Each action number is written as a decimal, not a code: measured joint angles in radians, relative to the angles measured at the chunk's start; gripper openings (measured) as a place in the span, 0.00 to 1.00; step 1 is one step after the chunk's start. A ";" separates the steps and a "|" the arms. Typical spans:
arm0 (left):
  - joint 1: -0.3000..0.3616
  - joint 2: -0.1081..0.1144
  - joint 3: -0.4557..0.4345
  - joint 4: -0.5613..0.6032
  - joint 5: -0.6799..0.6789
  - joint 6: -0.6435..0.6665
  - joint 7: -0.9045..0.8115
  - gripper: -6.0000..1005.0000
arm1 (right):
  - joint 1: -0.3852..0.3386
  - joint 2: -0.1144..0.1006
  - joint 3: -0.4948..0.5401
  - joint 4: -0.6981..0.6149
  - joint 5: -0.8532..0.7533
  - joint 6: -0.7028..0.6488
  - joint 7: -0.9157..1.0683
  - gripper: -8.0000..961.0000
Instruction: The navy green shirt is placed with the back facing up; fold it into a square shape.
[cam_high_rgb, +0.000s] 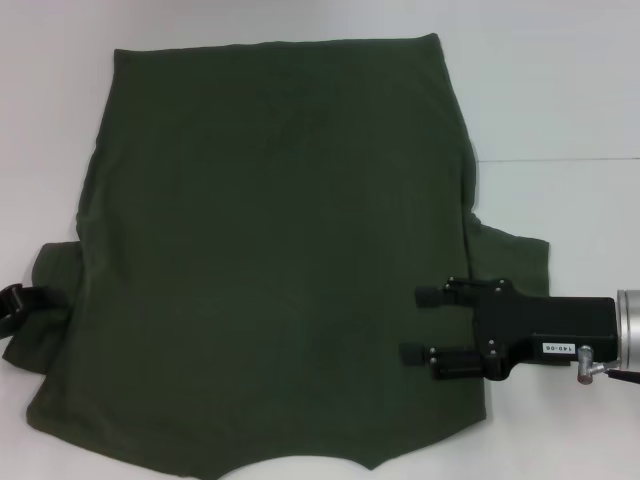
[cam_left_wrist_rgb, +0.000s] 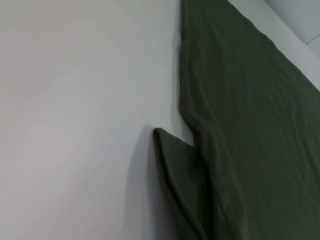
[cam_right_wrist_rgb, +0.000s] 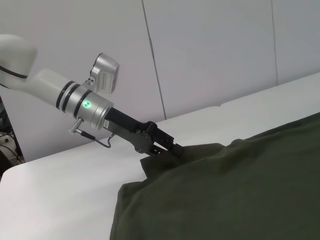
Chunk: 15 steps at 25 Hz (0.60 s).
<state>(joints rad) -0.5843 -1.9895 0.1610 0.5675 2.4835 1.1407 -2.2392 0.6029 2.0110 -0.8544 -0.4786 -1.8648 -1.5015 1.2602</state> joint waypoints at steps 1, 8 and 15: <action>0.000 0.000 0.000 0.000 0.000 -0.001 0.000 0.53 | 0.000 0.000 0.000 0.000 0.000 0.000 0.000 0.92; 0.005 -0.003 0.001 0.000 0.002 -0.013 0.005 0.39 | 0.000 0.001 0.000 0.000 -0.001 0.000 0.002 0.92; 0.002 -0.003 0.002 -0.001 0.003 -0.012 0.010 0.38 | 0.000 0.003 0.000 0.000 -0.002 0.000 0.002 0.92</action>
<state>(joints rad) -0.5823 -1.9926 0.1626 0.5663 2.4866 1.1285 -2.2295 0.6028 2.0138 -0.8544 -0.4786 -1.8669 -1.5016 1.2624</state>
